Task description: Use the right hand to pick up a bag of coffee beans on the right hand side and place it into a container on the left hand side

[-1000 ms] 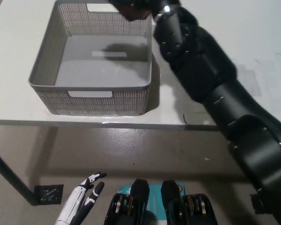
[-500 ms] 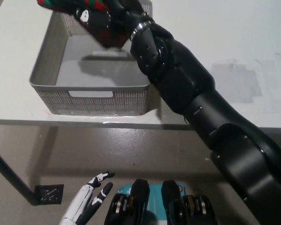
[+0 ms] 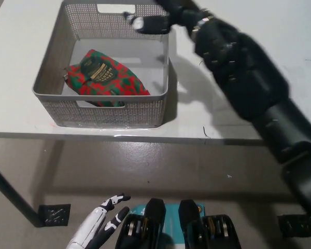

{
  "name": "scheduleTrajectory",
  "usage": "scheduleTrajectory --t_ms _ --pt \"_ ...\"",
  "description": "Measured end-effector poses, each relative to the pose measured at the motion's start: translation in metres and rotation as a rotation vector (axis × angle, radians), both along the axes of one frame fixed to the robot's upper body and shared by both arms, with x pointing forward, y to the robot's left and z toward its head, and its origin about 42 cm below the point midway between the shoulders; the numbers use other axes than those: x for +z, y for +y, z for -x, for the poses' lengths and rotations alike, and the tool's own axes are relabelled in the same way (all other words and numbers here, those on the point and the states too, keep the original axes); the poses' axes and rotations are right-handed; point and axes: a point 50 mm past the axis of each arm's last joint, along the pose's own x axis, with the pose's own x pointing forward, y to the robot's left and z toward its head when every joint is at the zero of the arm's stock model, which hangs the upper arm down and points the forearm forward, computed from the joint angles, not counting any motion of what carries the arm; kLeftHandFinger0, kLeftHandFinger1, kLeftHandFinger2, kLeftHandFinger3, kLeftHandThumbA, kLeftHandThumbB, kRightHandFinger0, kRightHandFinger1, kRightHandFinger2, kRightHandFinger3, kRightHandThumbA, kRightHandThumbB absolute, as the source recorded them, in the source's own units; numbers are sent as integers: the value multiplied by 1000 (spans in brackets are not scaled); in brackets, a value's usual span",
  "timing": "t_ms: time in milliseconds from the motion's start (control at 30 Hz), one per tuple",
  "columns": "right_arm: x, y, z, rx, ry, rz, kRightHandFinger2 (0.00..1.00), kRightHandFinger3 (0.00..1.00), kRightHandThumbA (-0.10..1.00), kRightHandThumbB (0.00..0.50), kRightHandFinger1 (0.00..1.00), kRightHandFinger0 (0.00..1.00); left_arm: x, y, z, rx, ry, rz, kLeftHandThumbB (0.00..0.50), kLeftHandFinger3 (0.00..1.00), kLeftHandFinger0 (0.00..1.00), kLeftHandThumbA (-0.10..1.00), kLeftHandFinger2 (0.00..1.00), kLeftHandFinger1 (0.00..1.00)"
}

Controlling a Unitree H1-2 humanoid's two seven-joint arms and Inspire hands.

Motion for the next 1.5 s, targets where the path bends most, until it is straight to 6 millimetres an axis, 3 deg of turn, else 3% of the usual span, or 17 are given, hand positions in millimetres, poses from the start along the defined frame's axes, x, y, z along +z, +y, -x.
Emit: scheduleTrajectory --t_ms 133,233,333,433,500,567,633,733,900,1000,1133,1200,1233,1267,1333,1400,1500 --pt "13 -31 9 -7 -37 -21 1000 1000 601 343 1000 1000 -1 -2 0 -11 6 -3 269 1000 1000 1000 1000 975" --pt "25 -53 21 -9 -79 -51 1000 1000 726 336 1000 1000 -1 -2 1 -13 10 -5 233 1000 1000 1000 1000 992" --pt "34 -77 36 -12 -111 -93 1000 1000 710 358 1000 1000 -3 -1 3 -8 20 -5 270 1000 1000 1000 1000 1000" --pt "38 -108 54 -29 -136 -152 1000 1000 778 341 1000 1000 -5 0 5 -4 29 -6 306 1000 1000 1000 1000 1000" --pt "35 -127 67 -42 -149 -187 1000 1000 833 264 1000 1000 -6 0 7 -2 36 -6 327 1000 1000 1000 1000 1000" --pt "29 -142 78 -53 -153 -212 1000 1000 884 241 1000 1000 -7 0 9 0 41 -6 340 1000 1000 1000 1000 1000" --pt "16 -161 96 -66 -153 -252 1000 1000 866 216 1000 1000 -8 0 9 3 44 -4 367 1000 1000 1000 1000 1000" --pt "-10 -179 125 -76 -142 -300 1000 1000 860 176 1000 1000 -8 0 9 3 44 -2 363 1000 1000 1000 1000 1000" --pt "-62 -201 186 -95 -95 -399 1000 1000 872 177 1000 1000 -8 -2 8 8 47 14 400 1000 1000 1000 1000 1000" --pt "-94 -202 229 -103 -51 -499 1000 1000 883 140 1000 1000 -10 -4 5 23 53 42 393 1000 1000 1000 1000 1000" --pt "-147 -194 272 -130 67 -649 1000 1000 884 141 1000 1000 -11 -2 3 50 58 74 393 1000 1000 1000 1000 1000" --pt "-167 -189 282 -138 120 -719 1000 1000 820 103 1000 1000 -10 0 1 57 55 83 401 1000 1000 1000 1000 1000" --pt "-173 -188 284 -138 135 -737 1000 1000 712 86 1000 1000 -10 0 0 58 54 85 401 1000 1000 1000 1000 1000" --pt "-188 -183 286 -141 178 -784 1000 1000 774 70 1000 1000 -8 0 -3 59 49 90 401 1000 1000 1000 1000 1000" --pt "-203 -176 286 -139 222 -830 1000 1000 752 105 1000 1000 -7 0 -4 59 46 93 382 1000 1000 1000 1000 1000" --pt "-228 -167 287 -144 290 -891 1000 1000 815 123 1000 1000 -7 0 -4 58 46 95 382 1000 1000 1000 1000 1000" --pt "-263 -155 292 -177 388 -974 1000 1000 901 94 1000 991 -8 -1 -4 60 49 103 380 1000 1000 1000 1000 1000"
